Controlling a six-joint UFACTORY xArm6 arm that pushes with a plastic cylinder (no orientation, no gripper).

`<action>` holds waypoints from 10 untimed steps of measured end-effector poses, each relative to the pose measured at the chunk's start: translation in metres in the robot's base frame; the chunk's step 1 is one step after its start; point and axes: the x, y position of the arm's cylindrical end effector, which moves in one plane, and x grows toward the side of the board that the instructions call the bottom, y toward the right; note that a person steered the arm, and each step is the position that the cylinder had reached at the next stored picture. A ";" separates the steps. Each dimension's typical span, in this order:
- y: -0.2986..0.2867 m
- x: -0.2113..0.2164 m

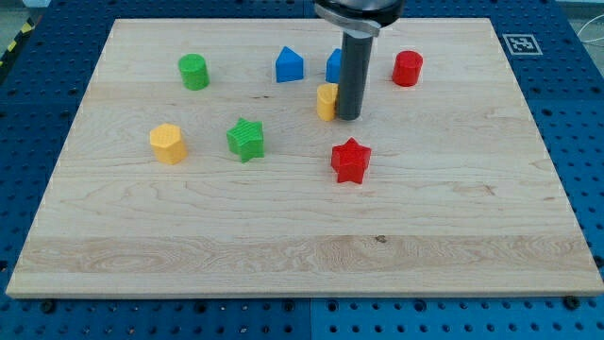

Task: Move the red circle closer to the blue cube

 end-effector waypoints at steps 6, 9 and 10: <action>0.122 -0.033; 0.134 -0.094; 0.119 -0.094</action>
